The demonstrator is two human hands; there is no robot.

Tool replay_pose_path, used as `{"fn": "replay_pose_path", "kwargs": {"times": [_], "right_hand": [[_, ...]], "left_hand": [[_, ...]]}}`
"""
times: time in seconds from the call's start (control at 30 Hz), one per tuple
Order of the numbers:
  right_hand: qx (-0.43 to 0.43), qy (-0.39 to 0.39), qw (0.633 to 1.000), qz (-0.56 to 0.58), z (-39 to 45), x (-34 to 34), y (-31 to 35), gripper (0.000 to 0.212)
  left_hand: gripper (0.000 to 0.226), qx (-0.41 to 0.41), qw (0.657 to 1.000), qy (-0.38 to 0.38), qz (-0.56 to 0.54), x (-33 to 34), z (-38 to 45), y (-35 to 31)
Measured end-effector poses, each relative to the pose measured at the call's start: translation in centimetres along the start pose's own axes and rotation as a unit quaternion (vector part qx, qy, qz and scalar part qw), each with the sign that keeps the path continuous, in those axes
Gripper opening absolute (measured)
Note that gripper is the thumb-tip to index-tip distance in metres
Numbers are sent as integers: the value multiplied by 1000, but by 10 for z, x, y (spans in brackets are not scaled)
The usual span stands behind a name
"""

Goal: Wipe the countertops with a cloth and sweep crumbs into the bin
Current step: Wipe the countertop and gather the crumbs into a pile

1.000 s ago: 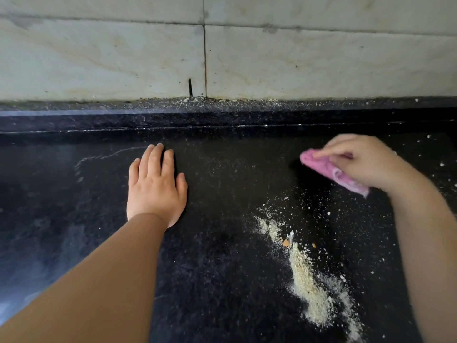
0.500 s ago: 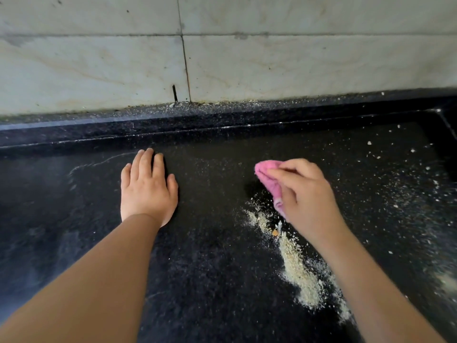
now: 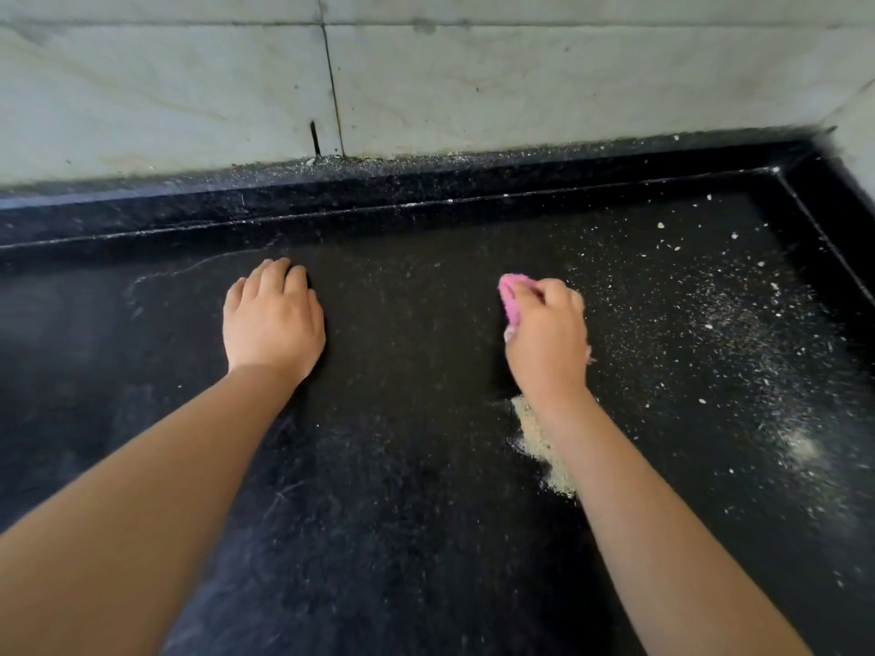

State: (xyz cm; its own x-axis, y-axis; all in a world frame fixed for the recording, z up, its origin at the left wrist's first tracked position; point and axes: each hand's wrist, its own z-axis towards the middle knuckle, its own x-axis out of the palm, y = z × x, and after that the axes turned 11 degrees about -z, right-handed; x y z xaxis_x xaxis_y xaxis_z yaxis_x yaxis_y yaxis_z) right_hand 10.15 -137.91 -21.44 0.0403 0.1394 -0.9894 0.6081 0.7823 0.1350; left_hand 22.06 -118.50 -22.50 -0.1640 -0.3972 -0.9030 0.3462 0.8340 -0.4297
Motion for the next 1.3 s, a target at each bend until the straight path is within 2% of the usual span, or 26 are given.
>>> {"fn": "replay_pose_path", "kwargs": {"times": [0.07,0.13,0.23,0.33,0.43,0.53,0.6,0.67,0.77,0.83,0.9,0.93,1.0,1.1,1.3], "right_hand": [[48,-39,998,21,2,-15,-19,49],[43,-93,993,53,-6,-21,-17,49],[-49,-131,987,82,-32,-12,12,50],[-145,-108,981,74,-51,4,47,49],[-193,-91,976,31,-37,12,57,45],[-147,-38,988,20,-9,12,39,45],[-69,-9,998,-4,5,3,15,44],[10,-2,1000,-15,16,-11,-11,41],[73,-28,997,4,15,-23,-26,36],[9,-85,996,20,-7,-23,-15,37],[-116,-119,986,28,-45,-14,7,44],[-165,-113,979,35,-66,-5,17,47],[-208,-85,974,30,-98,14,27,44],[-209,-87,974,14,-99,26,18,50],[-67,-100,992,24,-37,-6,-29,49]], "left_hand": [[34,9,1000,-3,-4,-2,-3,0],[32,34,999,-10,-11,-5,-5,0],[31,86,996,-11,-28,-6,-15,-5],[38,134,990,2,-48,-7,-34,-10],[46,180,983,36,-23,-5,-54,-17],[49,125,985,115,-34,-3,-70,-28],[57,109,977,176,41,4,-76,-28],[62,112,962,211,131,8,-77,-28],[66,103,950,245,163,5,-76,-32],[66,103,944,258,176,5,-76,-32],[66,102,943,262,179,4,-76,-33],[66,99,943,263,180,3,-77,-33],[66,98,943,266,174,3,-77,-34],[66,92,943,270,170,2,-77,-36],[66,85,944,271,168,3,-78,-37]]}}
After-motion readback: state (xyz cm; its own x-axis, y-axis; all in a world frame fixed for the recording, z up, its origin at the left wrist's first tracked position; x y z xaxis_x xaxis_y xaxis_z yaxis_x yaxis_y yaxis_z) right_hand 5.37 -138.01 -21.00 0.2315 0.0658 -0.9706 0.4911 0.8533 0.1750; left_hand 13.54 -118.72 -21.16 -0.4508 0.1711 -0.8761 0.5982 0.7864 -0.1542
